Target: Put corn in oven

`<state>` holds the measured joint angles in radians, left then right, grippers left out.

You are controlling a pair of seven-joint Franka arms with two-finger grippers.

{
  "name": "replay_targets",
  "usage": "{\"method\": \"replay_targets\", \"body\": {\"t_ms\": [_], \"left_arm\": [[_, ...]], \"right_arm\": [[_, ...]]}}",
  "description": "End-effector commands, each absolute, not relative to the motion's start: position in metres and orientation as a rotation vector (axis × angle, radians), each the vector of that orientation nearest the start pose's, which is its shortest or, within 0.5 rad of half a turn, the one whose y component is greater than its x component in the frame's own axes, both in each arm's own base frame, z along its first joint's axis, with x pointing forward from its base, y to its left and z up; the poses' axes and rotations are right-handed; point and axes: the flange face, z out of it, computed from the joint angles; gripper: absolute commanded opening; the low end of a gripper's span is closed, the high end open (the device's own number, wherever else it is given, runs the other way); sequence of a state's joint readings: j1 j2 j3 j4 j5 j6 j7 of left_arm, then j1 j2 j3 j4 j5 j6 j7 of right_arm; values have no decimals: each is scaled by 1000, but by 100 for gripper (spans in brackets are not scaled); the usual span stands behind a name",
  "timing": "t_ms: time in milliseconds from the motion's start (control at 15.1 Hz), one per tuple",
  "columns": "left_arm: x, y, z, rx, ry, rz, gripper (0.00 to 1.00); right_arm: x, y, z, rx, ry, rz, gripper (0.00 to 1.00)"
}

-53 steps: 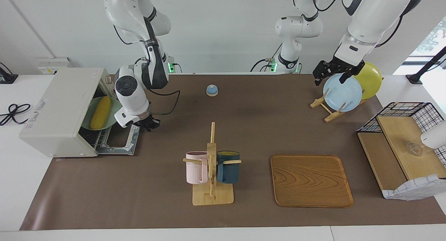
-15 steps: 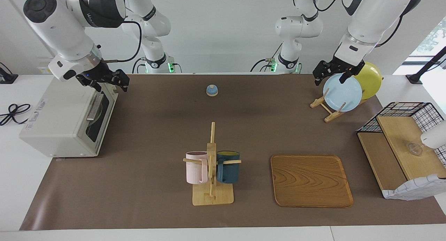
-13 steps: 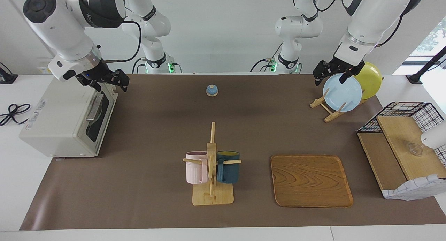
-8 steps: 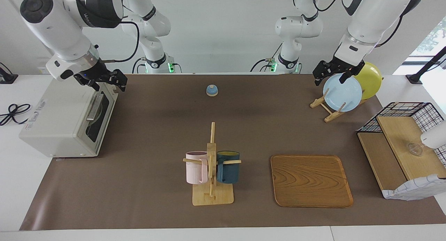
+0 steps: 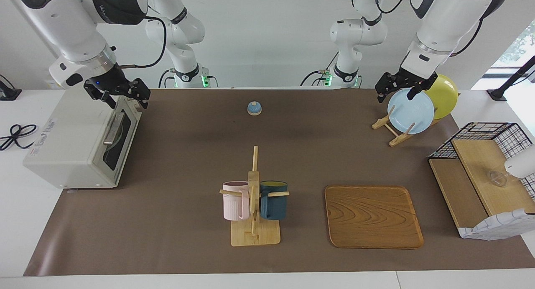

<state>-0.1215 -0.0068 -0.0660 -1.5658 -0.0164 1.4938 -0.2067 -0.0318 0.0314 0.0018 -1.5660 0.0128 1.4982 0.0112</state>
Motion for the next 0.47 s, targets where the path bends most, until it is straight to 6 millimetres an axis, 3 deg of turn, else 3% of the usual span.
{"method": "replay_targets", "body": {"t_ms": [0, 399], "left_arm": [[530, -99, 627, -3123, -32, 87, 100], [530, -99, 627, -3123, -32, 87, 100]], "right_arm": [[555, -7, 610, -3108, 66, 112, 100], [554, -6, 610, -3110, 63, 115, 100]]}}
